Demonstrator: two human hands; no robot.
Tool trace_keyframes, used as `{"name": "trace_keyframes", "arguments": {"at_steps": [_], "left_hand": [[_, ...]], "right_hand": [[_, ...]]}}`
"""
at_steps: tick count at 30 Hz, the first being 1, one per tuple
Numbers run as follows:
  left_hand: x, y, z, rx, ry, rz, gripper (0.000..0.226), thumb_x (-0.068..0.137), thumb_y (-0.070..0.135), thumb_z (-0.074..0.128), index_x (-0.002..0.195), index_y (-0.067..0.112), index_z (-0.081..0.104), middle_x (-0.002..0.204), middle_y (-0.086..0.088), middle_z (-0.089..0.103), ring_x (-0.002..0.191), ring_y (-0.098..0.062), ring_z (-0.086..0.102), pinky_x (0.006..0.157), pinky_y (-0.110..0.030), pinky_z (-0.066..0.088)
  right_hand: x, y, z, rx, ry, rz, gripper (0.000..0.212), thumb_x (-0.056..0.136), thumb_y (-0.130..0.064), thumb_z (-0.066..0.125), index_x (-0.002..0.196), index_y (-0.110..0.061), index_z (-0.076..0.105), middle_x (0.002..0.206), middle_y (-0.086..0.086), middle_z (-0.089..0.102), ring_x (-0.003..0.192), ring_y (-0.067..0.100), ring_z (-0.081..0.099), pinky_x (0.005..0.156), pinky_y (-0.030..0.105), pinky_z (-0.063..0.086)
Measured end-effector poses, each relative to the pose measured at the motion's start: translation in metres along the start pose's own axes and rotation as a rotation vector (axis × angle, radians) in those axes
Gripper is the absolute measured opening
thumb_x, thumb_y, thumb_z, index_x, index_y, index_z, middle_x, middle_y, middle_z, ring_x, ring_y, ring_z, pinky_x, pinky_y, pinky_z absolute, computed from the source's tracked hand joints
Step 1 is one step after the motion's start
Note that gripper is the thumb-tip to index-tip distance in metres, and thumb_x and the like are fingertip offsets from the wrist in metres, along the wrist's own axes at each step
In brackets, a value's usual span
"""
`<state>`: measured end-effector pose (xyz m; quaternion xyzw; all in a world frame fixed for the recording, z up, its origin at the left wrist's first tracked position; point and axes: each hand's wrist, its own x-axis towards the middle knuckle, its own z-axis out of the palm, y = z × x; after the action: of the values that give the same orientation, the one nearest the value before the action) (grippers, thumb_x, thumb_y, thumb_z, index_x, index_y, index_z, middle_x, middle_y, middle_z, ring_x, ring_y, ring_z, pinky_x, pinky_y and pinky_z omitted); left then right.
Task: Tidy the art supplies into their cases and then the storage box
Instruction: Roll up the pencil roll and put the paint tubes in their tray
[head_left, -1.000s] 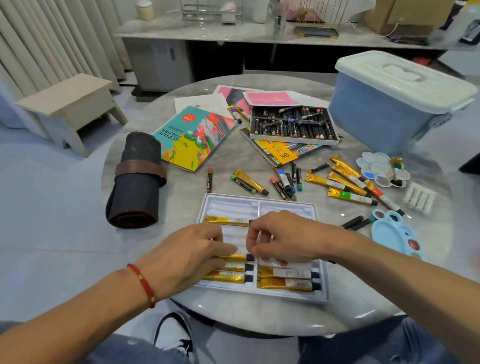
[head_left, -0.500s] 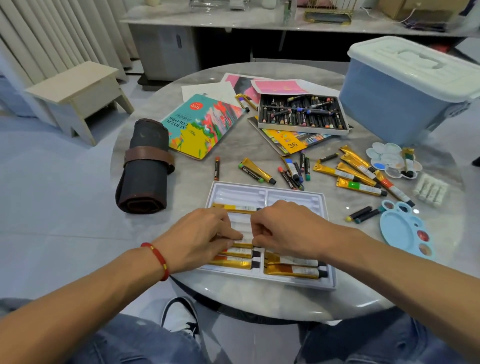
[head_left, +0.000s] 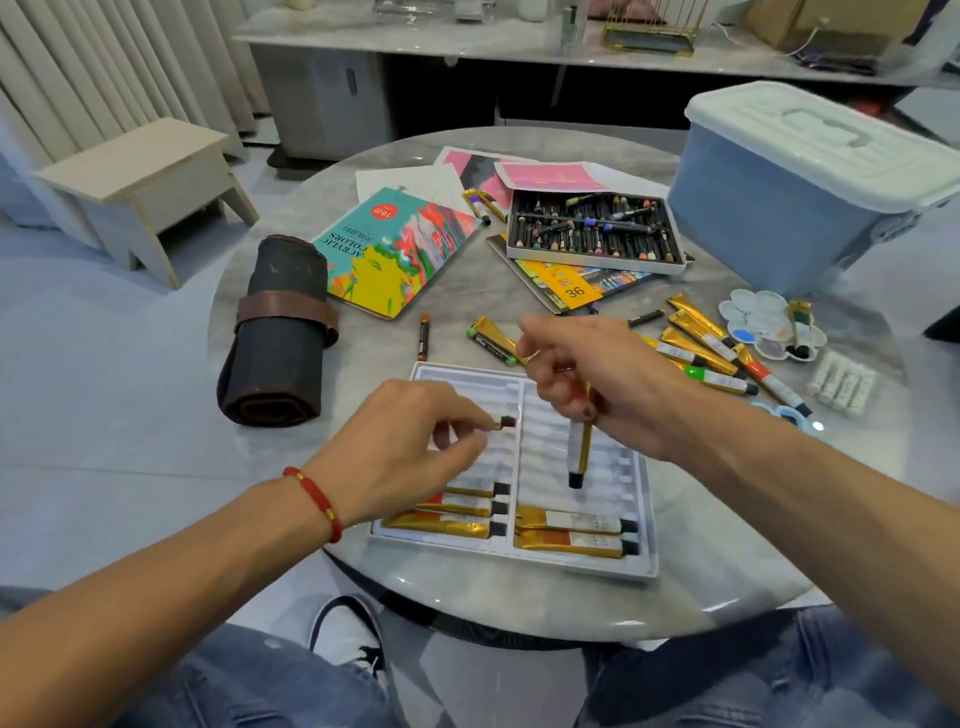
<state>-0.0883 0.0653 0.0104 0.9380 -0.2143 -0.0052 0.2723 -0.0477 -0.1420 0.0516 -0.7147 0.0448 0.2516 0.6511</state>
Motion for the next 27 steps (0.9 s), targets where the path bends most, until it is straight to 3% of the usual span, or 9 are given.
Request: {"name": "trace_keyframes", "arguments": {"at_steps": [2, 5, 8, 10, 14, 17, 20, 23, 27], "left_hand": [[0.008, 0.021, 0.0, -0.336, 0.016, -0.119, 0.011, 0.089, 0.026, 0.072, 0.1, 0.027, 0.075, 0.088, 0.009, 0.074, 0.082, -0.009, 0.067, 0.073, -0.016, 0.053], [0.017, 0.04, 0.001, -0.827, -0.178, -0.328, 0.025, 0.088, 0.023, 0.075, 0.111, 0.017, 0.072, 0.096, -0.008, 0.076, 0.091, -0.023, 0.072, 0.077, -0.032, 0.06], [0.018, 0.042, 0.002, -0.889, -0.207, -0.367, 0.029, 0.088, 0.015, 0.074, 0.116, 0.011, 0.068, 0.09, -0.014, 0.077, 0.084, -0.023, 0.074, 0.077, -0.03, 0.059], [0.018, 0.038, 0.001, -0.909, -0.179, -0.405, 0.029, 0.087, 0.007, 0.074, 0.115, 0.007, 0.067, 0.088, -0.014, 0.077, 0.08, -0.023, 0.074, 0.077, -0.03, 0.059], [0.014, 0.019, -0.001, -1.006, 0.03, -0.621, 0.022, 0.087, 0.01, 0.073, 0.107, 0.005, 0.068, 0.096, -0.013, 0.077, 0.09, -0.024, 0.073, 0.08, -0.033, 0.054], [0.008, 0.009, 0.001, -1.175, 0.135, -0.765, 0.039, 0.087, 0.015, 0.073, 0.117, -0.007, 0.06, 0.102, -0.02, 0.075, 0.088, -0.026, 0.073, 0.075, -0.03, 0.051], [0.001, 0.008, 0.005, -1.287, 0.064, -0.86, 0.039, 0.083, 0.019, 0.076, 0.113, 0.002, 0.057, 0.101, -0.02, 0.075, 0.089, -0.026, 0.074, 0.072, -0.031, 0.052], [-0.005, 0.006, 0.004, -1.198, 0.03, -0.869, 0.042, 0.082, 0.02, 0.078, 0.115, 0.0, 0.061, 0.103, -0.015, 0.075, 0.09, -0.026, 0.074, 0.069, -0.031, 0.054], [-0.02, -0.008, 0.0, -0.382, 0.344, -0.54, 0.055, 0.079, 0.008, 0.077, 0.125, 0.021, 0.052, 0.107, 0.0, 0.057, 0.09, -0.014, 0.059, 0.071, -0.026, 0.05]], "right_hand": [[0.003, -0.003, 0.002, 0.242, -0.036, 0.056, 0.029, 0.098, -0.039, 0.059, 0.089, -0.012, 0.061, 0.061, 0.0, 0.049, 0.049, 0.01, 0.036, 0.04, 0.02, 0.021], [0.009, -0.003, 0.009, 0.46, -0.04, 0.056, 0.03, 0.098, -0.037, 0.056, 0.083, -0.011, 0.058, 0.056, -0.001, 0.047, 0.043, 0.01, 0.034, 0.034, 0.018, 0.02], [0.009, -0.002, 0.015, 0.552, 0.005, 0.001, 0.027, 0.098, -0.033, 0.057, 0.081, -0.011, 0.057, 0.056, 0.0, 0.049, 0.045, 0.01, 0.036, 0.036, 0.019, 0.024], [0.01, 0.003, 0.018, 0.534, 0.031, -0.051, 0.024, 0.098, -0.029, 0.057, 0.088, -0.007, 0.061, 0.067, 0.005, 0.057, 0.053, 0.013, 0.049, 0.046, 0.022, 0.039], [0.012, 0.02, 0.017, -0.206, 0.18, -0.246, 0.026, 0.094, -0.036, 0.063, 0.109, -0.015, 0.059, 0.106, 0.0, 0.065, 0.096, 0.02, 0.065, 0.087, 0.04, 0.054], [0.002, 0.034, 0.017, -0.709, -0.031, -0.416, 0.032, 0.091, -0.037, 0.07, 0.115, -0.023, 0.055, 0.098, -0.008, 0.066, 0.088, 0.013, 0.065, 0.076, 0.035, 0.056], [0.0, 0.045, 0.025, -0.937, -0.127, -0.526, 0.039, 0.087, -0.045, 0.073, 0.113, -0.024, 0.053, 0.088, -0.011, 0.065, 0.081, 0.011, 0.062, 0.072, 0.033, 0.053], [0.009, 0.043, 0.023, -1.017, -0.059, -0.61, 0.021, 0.093, -0.033, 0.07, 0.106, -0.02, 0.06, 0.077, -0.009, 0.066, 0.074, 0.012, 0.061, 0.071, 0.037, 0.053], [0.006, 0.037, 0.007, -1.175, -0.131, -0.553, 0.015, 0.097, -0.036, 0.062, 0.102, -0.022, 0.065, 0.08, -0.008, 0.068, 0.073, 0.01, 0.058, 0.068, 0.03, 0.048]]}}
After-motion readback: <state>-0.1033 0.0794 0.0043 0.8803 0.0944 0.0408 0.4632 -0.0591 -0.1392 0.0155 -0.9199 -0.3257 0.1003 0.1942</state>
